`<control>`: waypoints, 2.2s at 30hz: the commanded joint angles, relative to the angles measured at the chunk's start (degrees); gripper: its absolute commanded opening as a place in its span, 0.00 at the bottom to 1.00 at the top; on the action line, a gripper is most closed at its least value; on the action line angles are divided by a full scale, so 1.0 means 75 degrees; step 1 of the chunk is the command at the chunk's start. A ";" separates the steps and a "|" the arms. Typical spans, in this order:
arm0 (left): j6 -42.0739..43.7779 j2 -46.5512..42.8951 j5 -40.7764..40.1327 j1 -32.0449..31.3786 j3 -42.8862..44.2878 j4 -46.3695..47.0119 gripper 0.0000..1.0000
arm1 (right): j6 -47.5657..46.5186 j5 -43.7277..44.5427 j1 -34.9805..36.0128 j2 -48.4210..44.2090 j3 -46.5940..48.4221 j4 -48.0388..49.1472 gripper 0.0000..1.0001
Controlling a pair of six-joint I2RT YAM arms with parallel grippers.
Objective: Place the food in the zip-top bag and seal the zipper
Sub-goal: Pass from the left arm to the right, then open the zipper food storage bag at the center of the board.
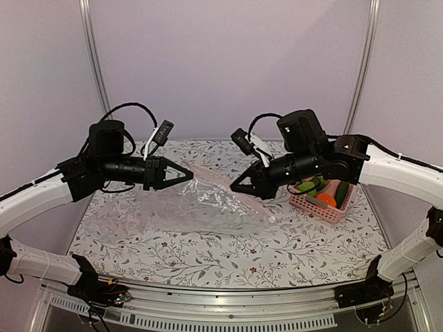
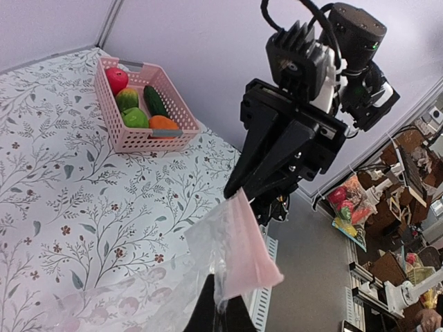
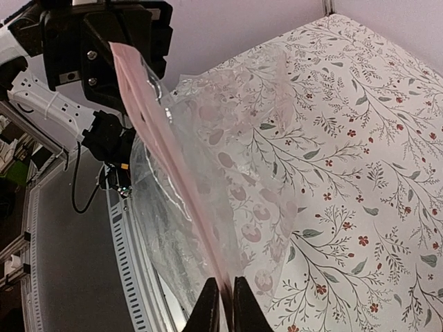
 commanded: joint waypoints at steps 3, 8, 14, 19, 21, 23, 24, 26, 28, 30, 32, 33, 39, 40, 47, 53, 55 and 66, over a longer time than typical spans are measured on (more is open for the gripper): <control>0.0140 0.0085 0.0049 -0.0131 0.0184 -0.0056 0.00 | 0.0050 -0.0080 0.0028 0.0023 0.0061 0.0256 0.00; 0.0310 0.0138 -0.0696 -0.0182 0.0293 -0.0389 0.02 | 0.0250 -0.0149 0.0029 -0.0058 -0.0048 0.0472 0.00; 0.0470 -0.0130 -0.3573 -0.0208 0.0587 -0.1243 0.50 | 0.0834 0.0967 0.0022 -0.0280 -0.0134 0.0434 0.00; 0.0332 -0.0715 -0.4642 -0.0230 0.0716 -0.1244 0.63 | 0.1005 0.2409 0.0023 -0.0597 -0.0107 0.0083 0.00; 0.0266 -0.0887 -0.4860 -0.0273 0.0786 -0.1243 0.65 | 0.1068 0.3035 0.0027 -0.0720 -0.0069 -0.0052 0.00; 0.0138 -0.0966 -0.4933 -0.0340 0.0874 -0.1275 0.66 | 0.1093 0.3425 0.0024 -0.0795 -0.0020 -0.0172 0.00; 0.0052 -0.0966 -0.4928 -0.0386 0.0914 -0.1294 0.67 | 0.1102 0.3534 0.0025 -0.0849 0.0003 -0.0199 0.00; -0.0145 -0.0880 -0.4927 -0.0550 0.1020 -0.1298 0.67 | 0.1128 0.3645 0.0026 -0.0919 0.0012 -0.0173 0.00; -0.0374 -0.0695 -0.4895 -0.0798 0.1092 -0.1218 0.67 | 0.1105 0.3614 0.0034 -0.0961 0.0023 -0.0108 0.00; -0.0571 -0.0432 -0.4828 -0.1091 0.1146 -0.1019 0.67 | 0.1077 0.3543 0.0026 -0.0925 0.0051 -0.0028 0.00; -0.0805 -0.0131 -0.4717 -0.1407 0.1172 -0.0706 0.67 | 0.1099 0.3438 0.0030 -0.0777 0.0059 0.0044 0.00; -0.0923 0.0009 -0.4627 -0.1524 0.1176 -0.0528 0.67 | 0.1142 0.3351 0.0027 -0.0684 0.0043 0.0104 0.00; -0.1584 0.0756 -0.4060 -0.1749 0.0888 0.0783 0.68 | 0.1771 0.2578 0.0022 -0.0252 -0.0428 0.1139 0.00; -0.1688 0.0870 -0.3986 -0.1749 0.0856 0.0971 0.68 | 0.1880 0.2335 0.0030 -0.0176 -0.0468 0.1263 0.00; -0.2242 0.1448 -0.3674 -0.1753 0.0485 0.1671 0.68 | 0.2359 0.1666 0.0022 0.0220 -0.0744 0.1994 0.00; -0.2590 0.1527 -0.4082 -0.1749 0.0066 0.1690 0.68 | 0.2577 0.1462 0.0029 0.0358 -0.0835 0.2284 0.00; -0.2730 0.1451 -0.4321 -0.1743 -0.0115 0.1720 0.68 | 0.2596 0.1422 0.0026 0.0376 -0.0852 0.2309 0.00; -0.3330 0.1349 -0.4971 -0.1481 -0.0506 0.2082 0.67 | 0.2517 0.0925 0.0032 0.0412 -0.0977 0.2492 0.00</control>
